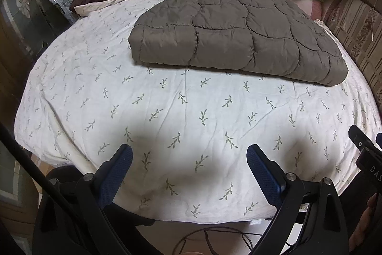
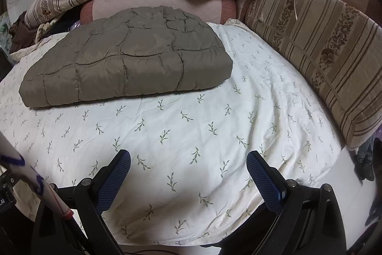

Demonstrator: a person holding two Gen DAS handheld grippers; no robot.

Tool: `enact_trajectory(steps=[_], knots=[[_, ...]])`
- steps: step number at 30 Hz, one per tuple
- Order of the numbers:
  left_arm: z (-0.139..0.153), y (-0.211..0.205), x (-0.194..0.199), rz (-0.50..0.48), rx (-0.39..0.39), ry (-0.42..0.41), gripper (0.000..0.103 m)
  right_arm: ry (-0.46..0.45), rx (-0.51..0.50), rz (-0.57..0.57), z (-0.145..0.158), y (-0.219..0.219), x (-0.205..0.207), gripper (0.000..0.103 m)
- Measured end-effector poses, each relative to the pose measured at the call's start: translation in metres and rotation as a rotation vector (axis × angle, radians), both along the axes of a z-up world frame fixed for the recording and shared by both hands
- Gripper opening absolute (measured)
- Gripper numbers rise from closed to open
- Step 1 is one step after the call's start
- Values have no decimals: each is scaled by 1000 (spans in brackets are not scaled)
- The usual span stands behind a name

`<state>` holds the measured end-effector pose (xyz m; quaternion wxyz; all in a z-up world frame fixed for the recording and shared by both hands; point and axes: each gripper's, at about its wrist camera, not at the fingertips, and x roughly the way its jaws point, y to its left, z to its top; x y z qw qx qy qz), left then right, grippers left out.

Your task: Fold large clothes

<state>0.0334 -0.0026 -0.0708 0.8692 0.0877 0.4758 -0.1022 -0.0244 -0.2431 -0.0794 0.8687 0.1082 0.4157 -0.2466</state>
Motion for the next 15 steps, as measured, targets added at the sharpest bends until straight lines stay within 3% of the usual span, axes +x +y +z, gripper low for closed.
enact_trajectory(steps=[15], knots=[[12, 3, -11, -4, -33, -26, 96, -21, -24, 29, 9, 12, -6, 100]])
